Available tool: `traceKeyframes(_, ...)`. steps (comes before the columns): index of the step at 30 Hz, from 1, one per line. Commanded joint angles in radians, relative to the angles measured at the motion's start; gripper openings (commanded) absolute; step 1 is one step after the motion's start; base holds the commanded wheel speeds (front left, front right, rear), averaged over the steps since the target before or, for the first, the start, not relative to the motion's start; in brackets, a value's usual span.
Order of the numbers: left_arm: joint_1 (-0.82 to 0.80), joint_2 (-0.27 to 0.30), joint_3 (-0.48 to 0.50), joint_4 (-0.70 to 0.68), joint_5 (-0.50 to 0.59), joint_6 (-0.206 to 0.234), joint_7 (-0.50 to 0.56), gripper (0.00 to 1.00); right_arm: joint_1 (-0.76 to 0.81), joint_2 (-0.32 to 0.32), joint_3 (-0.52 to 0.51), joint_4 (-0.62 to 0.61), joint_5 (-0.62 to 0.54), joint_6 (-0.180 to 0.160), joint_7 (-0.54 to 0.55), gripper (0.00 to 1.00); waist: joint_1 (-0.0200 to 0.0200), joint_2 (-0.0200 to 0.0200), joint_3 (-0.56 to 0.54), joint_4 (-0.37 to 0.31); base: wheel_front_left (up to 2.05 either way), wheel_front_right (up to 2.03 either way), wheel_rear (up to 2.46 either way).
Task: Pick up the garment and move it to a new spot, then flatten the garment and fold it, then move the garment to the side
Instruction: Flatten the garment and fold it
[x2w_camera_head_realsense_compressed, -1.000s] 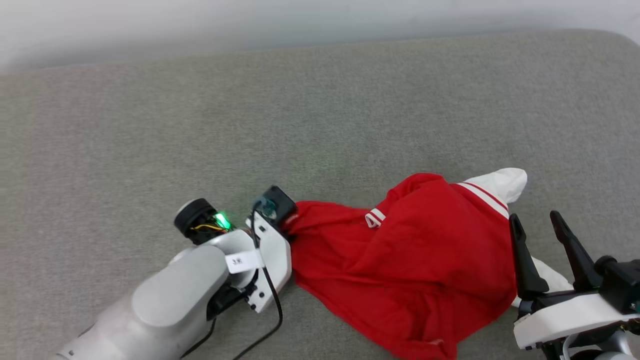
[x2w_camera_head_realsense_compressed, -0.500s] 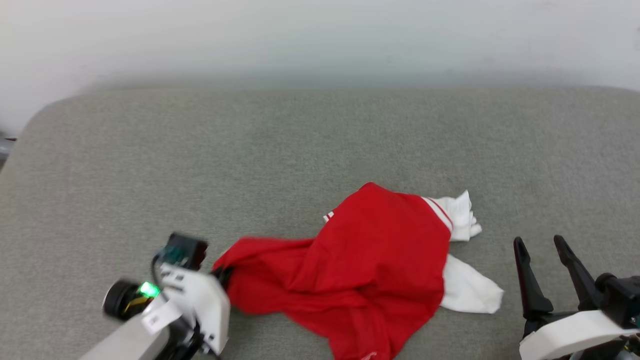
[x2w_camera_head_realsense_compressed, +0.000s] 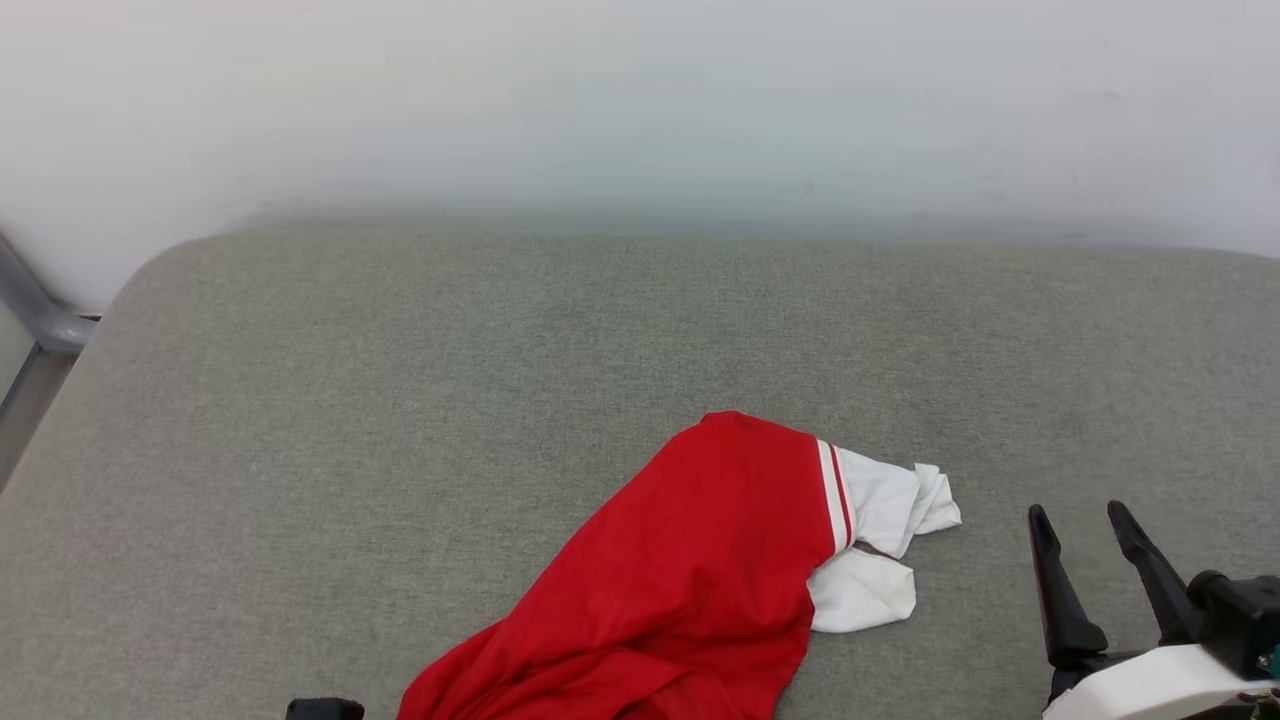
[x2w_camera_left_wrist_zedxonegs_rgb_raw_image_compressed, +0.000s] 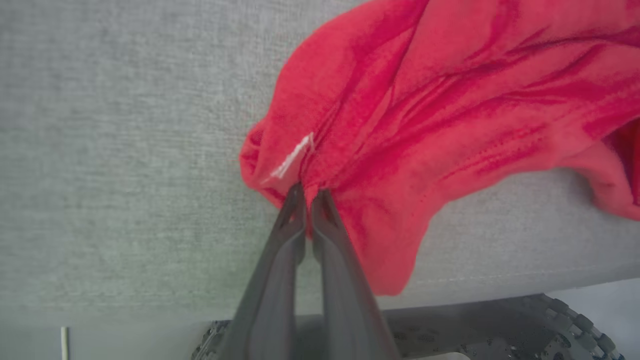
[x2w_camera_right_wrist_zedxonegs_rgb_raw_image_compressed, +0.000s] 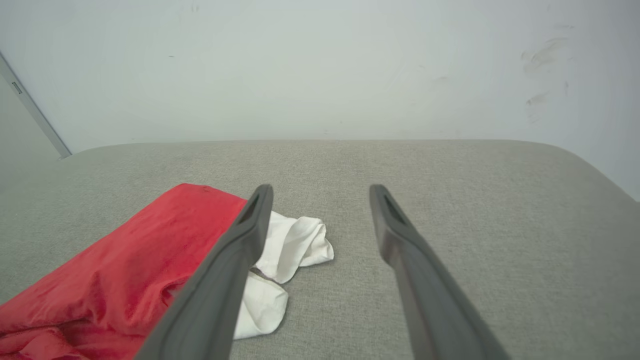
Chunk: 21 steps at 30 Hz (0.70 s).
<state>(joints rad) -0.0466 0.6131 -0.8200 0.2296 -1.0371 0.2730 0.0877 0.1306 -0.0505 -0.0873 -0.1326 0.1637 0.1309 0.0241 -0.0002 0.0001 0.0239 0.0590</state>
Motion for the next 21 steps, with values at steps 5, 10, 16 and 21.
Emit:
traceKeyframes(5, 0.012, -0.061, -0.016, -0.001, 0.019, -0.005, -0.055, 1.0, 0.027, 0.0, -0.008, -0.022, -0.004, 0.0, 0.014, 1.0, 0.0002, -0.0001, -0.025, -0.015, 0.0, 0.0, 0.0)
traceKeyframes(10, -0.049, -0.066, -0.002, -0.02, 0.089, 0.007, -0.143, 1.0, 0.034, 0.001, -0.012, -0.038, -0.011, 0.0, 0.028, 1.0, 0.0002, -0.0001, -0.032, -0.017, 0.0, 0.0, 0.0)
traceKeyframes(16, -0.116, -0.073, 0.015, -0.061, 0.156, 0.018, -0.226, 1.0, 0.034, 0.001, -0.014, -0.053, -0.021, 0.0, 0.043, 1.0, 0.0002, -0.0001, -0.036, -0.019, 0.0, 0.0, 0.0)
traceKeyframes(21, -0.188, -0.089, 0.032, -0.1, 0.213, 0.034, -0.288, 1.0, 0.035, 0.001, -0.014, -0.068, -0.027, 0.0, 0.053, 1.0, 0.0002, -0.0001, -0.036, -0.017, 0.0, 0.0, 0.0)
